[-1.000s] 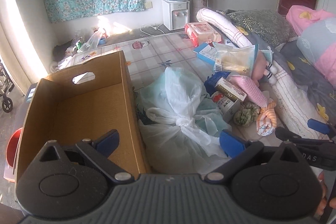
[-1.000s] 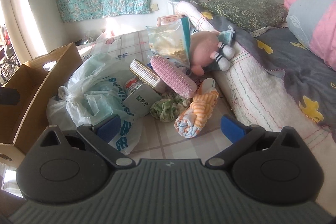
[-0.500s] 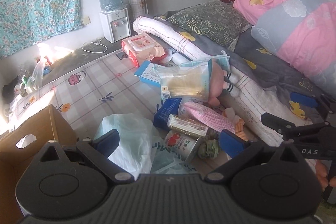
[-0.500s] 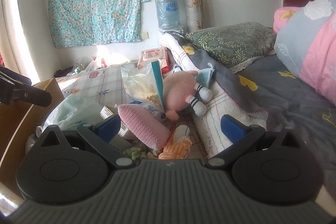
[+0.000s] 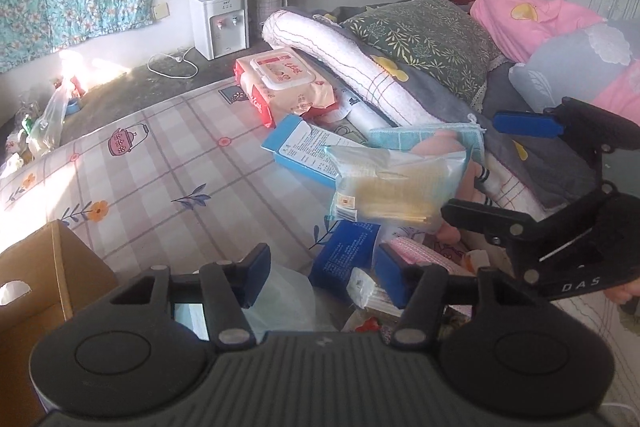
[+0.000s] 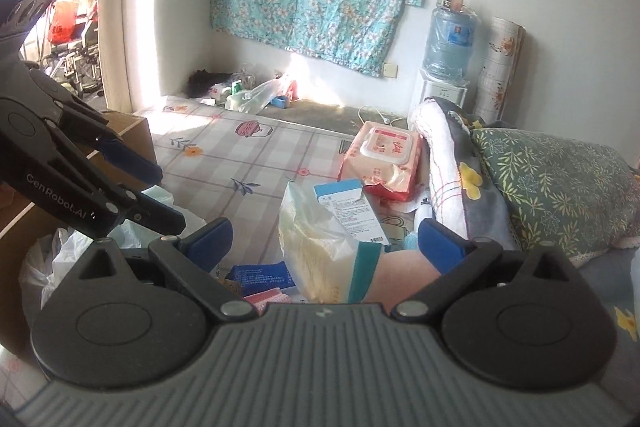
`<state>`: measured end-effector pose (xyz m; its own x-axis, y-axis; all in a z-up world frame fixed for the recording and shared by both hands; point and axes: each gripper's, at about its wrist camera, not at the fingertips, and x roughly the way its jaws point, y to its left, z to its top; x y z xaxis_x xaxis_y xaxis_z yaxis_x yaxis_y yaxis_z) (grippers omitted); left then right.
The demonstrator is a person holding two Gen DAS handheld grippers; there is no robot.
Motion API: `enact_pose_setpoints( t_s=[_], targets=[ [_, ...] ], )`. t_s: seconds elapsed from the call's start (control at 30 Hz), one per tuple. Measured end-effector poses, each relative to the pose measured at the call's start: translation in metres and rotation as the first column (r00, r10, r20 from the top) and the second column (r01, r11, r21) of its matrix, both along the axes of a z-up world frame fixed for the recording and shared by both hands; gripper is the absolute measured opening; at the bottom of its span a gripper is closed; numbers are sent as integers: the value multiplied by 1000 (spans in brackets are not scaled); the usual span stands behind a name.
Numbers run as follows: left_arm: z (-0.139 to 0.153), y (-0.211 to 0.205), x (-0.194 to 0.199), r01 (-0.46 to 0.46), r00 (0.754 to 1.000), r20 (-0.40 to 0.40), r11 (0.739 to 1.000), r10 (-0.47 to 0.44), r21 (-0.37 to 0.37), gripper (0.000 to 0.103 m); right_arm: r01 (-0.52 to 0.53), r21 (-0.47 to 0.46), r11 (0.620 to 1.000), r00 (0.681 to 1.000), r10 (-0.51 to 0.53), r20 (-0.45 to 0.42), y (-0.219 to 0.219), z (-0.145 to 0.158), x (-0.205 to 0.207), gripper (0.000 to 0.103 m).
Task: Organize soft objects
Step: 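Reach the right gripper to the clear bag of cotton swabs and grasp it, then lift the cotton swab bag with the right gripper and carry it over the box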
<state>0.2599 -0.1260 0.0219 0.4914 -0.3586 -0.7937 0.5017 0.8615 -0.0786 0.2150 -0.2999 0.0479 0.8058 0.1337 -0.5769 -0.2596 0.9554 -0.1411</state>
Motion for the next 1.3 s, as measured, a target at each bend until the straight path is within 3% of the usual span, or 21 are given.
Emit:
enact_pose_setpoints(
  t_s=[0.03,0.1,0.17,0.23,0.37,0.47,0.5,0.57,0.67,0.73,0.83,0.9,1.0,1.3],
  targets=[
    [-2,2,5,-12,1000,-13,1000,12,-1,49,-9,-15,1000,1000,9,-16,3,-3,9,89],
    [-6,5,11,-28,999,-22,1000,29,10,46,-28,-41,999,998,26,-55,11,-12,27,82],
    [-8,7,14,-38,999,-26,999,38,11,45,-31,-85,996,995,22,-100,16,-24,43,68],
    [-9,8,14,-41,999,-31,999,41,5,45,-23,-106,994,987,6,-160,15,-41,56,34],
    [-8,9,9,-36,999,-32,999,36,-17,45,63,52,997,983,-53,-175,-10,-37,57,23],
    [-8,6,8,-23,999,-47,999,21,-45,45,170,272,947,976,-125,-177,-49,-28,47,22],
    [-9,4,9,-20,998,-57,998,17,-53,45,214,356,910,970,-153,-190,-65,-28,43,22],
    [-10,-3,11,-12,997,-74,998,7,-69,45,313,522,794,946,-211,-246,-102,-41,35,22],
    [-12,-18,14,13,995,-93,995,-22,-96,48,416,648,638,908,-254,-332,-139,-69,23,24],
    [-15,-32,18,46,992,-109,993,-57,-104,52,438,682,586,899,-263,-351,-149,-79,16,30],
    [-20,-54,23,89,987,-125,991,-102,-105,52,447,681,581,895,-285,-344,-153,-81,8,38],
    [-26,-71,25,151,977,-135,983,-164,-106,52,452,671,588,892,-295,-341,-154,-81,6,39],
    [-34,-92,30,195,966,-151,975,-209,-107,52,462,681,568,887,-290,-360,-158,-83,11,39],
    [-55,-124,52,204,942,-242,969,-233,-139,52,468,723,507,883,-261,-389,-169,-92,15,37]
  ],
)
